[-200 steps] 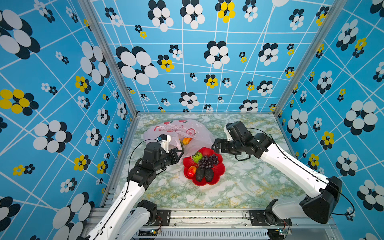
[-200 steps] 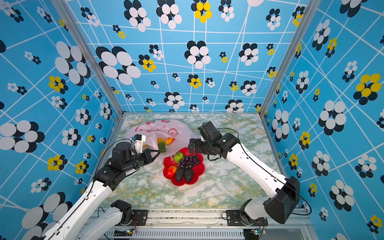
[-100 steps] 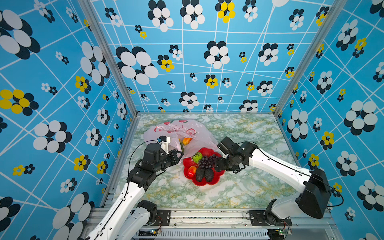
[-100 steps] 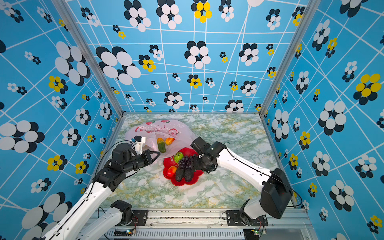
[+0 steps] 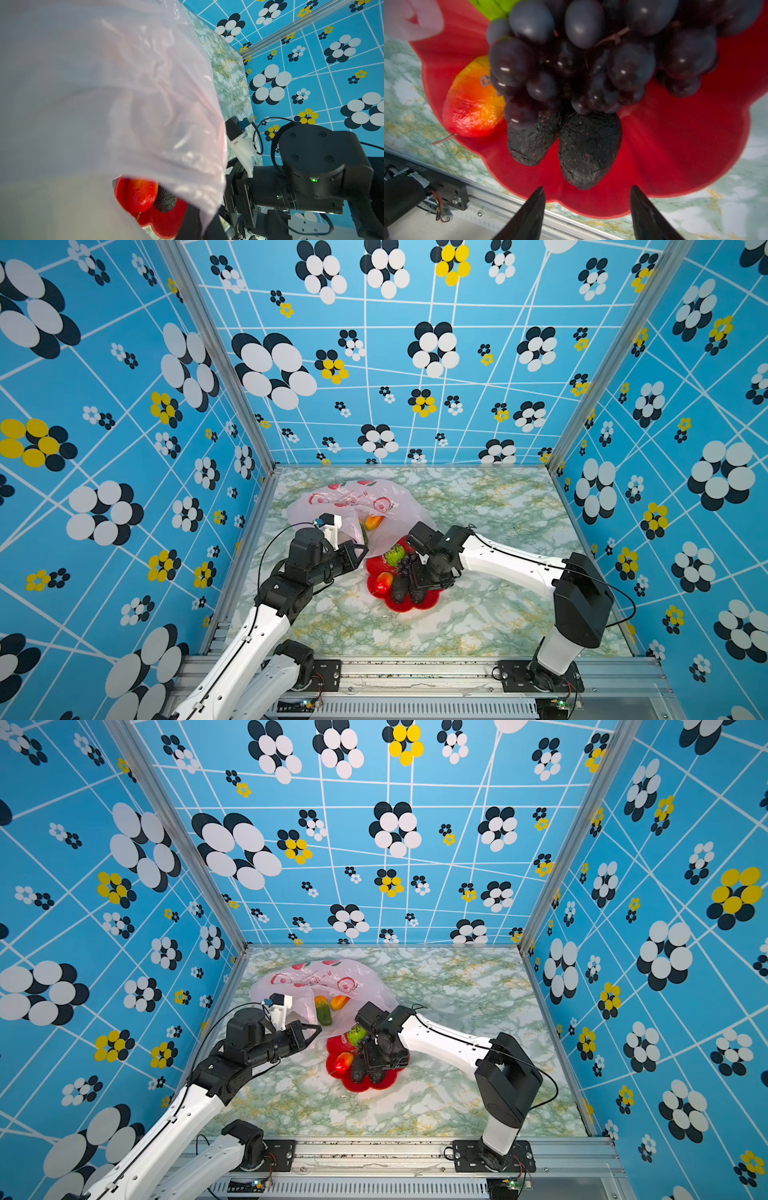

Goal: Place the fruits into the plastic bag
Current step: Pick up the fruit from the plate.

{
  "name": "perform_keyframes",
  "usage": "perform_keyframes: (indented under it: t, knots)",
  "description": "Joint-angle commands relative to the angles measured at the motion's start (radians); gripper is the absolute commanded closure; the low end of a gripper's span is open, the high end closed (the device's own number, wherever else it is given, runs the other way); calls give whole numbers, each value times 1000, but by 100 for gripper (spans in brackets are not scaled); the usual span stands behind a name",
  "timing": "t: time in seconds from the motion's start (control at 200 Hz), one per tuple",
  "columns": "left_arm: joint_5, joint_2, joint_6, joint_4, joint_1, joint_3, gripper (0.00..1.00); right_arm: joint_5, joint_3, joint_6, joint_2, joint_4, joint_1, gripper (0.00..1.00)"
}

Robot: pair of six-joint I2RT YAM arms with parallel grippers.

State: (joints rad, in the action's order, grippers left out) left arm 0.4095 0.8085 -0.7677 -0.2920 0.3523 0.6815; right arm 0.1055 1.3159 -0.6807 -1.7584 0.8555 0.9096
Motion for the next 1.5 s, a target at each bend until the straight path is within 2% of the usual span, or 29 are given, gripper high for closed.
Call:
perform_keyframes:
  t: [0.0, 0.245, 0.43, 0.595, 0.72, 0.84, 0.915, 1.24, 1.5]
  knots:
    - [-13, -4, 5, -26, 7, 6, 100, 14, 11, -22, -31, -2, 9, 34]
    - [-19, -37, -8, -24, 7, -21, 100, 3, -4, -22, -69, 3, 9, 34]
    - [-20, -52, -12, -34, 7, -32, 100, 2, -3, -16, -106, 0, 9, 29]
    - [-17, -54, -10, -39, 8, -32, 100, -6, 5, -13, -125, -3, 9, 29]
    - [-13, -48, -7, -39, 7, -30, 100, -7, 8, -13, -127, -7, 9, 35]
    - [-10, -48, -7, -37, 7, -29, 100, -9, 7, -14, -111, -4, 9, 47]
    - [-11, -48, -7, -33, 7, -30, 100, -9, 5, -9, -93, 0, 9, 52]
    - [-8, -39, -19, 12, 7, -52, 100, 4, -3, 2, 12, 69, 9, 58]
    - [-1, -30, -28, 42, 9, -70, 100, 130, -169, -90, 186, -21, 10, 60]
